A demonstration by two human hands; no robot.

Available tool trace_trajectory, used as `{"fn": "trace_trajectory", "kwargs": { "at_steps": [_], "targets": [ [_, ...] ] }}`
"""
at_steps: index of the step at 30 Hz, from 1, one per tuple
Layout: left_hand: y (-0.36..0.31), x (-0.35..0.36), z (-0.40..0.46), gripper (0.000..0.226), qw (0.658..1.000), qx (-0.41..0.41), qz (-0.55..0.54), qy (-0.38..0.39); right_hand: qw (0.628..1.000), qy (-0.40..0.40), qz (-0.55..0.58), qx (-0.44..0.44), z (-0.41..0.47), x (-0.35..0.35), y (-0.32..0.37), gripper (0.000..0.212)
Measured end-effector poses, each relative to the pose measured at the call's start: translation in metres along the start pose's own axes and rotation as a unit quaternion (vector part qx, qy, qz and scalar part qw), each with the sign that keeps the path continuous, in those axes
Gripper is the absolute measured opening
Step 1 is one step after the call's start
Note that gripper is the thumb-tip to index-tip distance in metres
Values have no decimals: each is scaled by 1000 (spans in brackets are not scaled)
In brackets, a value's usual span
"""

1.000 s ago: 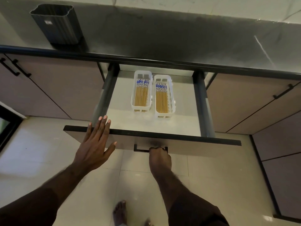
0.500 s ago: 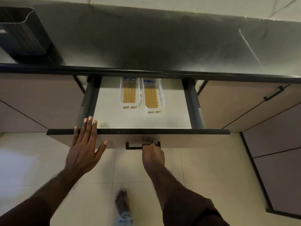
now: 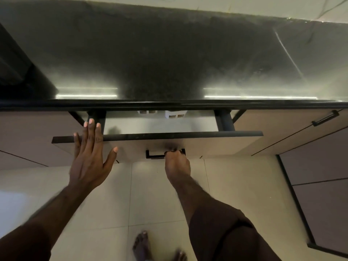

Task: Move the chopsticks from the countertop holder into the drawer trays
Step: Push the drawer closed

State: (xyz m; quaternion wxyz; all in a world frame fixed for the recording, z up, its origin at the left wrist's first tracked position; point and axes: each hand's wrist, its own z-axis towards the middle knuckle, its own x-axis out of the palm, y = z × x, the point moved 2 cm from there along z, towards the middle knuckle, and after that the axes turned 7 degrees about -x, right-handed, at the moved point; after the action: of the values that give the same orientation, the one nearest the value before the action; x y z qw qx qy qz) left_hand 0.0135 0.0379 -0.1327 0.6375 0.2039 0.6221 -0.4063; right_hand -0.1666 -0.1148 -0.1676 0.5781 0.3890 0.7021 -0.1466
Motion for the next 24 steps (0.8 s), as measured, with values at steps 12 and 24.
{"fn": "trace_trajectory", "kwargs": {
  "at_steps": [12, 24],
  "targets": [
    [-3, 4, 24, 81, 998, -48, 22, -34, 998, 7, 58, -32, 85, -26, -13, 34],
    [-31, 1, 44, 80, 998, -32, 12, -53, 994, -40, 23, -96, 87, -54, -23, 25]
  ]
}}
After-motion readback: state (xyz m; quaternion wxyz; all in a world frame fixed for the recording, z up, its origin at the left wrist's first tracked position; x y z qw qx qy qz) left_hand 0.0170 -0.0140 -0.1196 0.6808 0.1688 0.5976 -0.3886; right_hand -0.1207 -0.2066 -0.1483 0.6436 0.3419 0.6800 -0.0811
